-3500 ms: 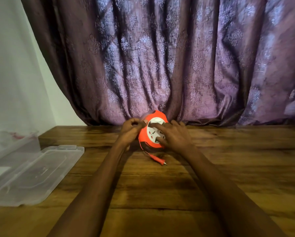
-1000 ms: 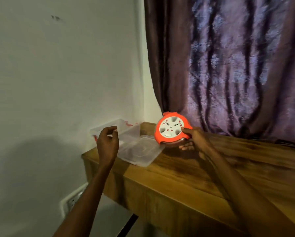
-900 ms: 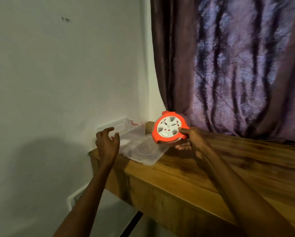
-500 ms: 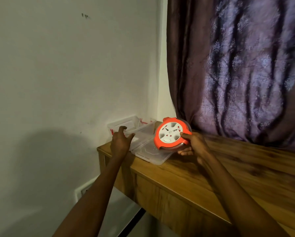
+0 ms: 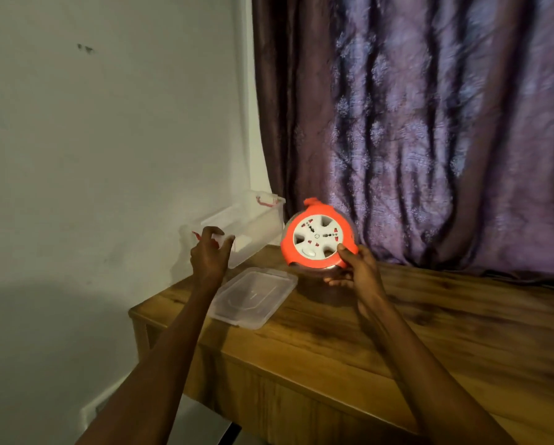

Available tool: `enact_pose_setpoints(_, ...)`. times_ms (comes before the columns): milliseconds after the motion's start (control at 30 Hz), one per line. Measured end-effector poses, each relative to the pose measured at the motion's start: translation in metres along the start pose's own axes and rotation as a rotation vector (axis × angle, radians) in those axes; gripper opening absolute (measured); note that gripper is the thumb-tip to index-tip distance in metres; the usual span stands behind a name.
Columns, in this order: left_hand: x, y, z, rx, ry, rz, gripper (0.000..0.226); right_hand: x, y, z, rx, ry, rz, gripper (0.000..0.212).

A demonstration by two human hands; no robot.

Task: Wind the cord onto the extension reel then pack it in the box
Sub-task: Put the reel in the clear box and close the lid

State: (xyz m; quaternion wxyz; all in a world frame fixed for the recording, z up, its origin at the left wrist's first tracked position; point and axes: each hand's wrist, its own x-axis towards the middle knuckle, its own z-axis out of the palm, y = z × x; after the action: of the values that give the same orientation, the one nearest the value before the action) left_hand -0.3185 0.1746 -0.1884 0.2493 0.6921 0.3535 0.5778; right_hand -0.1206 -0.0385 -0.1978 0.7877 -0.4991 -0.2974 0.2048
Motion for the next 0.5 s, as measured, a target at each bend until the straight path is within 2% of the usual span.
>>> enact_pose_setpoints(67, 0.001, 0.012, 0.018, -0.049, -0.061, 0.017, 0.031, 0.0, -0.016, -0.013, 0.091, 0.031, -0.063, 0.027)
enact_pose_setpoints(167, -0.005, 0.029, 0.049, -0.12, -0.168, 0.054, 0.026, 0.004, -0.044, -0.033, 0.114, 0.088, -0.142, 0.03)
enact_pose_setpoints(267, -0.017, 0.051, 0.083, -0.218, -0.279, 0.093, 0.024, 0.006, -0.072, -0.061, 0.075, 0.136, -0.209, 0.027)
enact_pose_setpoints(500, -0.061, 0.098, 0.151, -0.438, -0.651, 0.058, 0.016, -0.001, -0.126, -0.128, -0.134, 0.22, -0.327, 0.023)
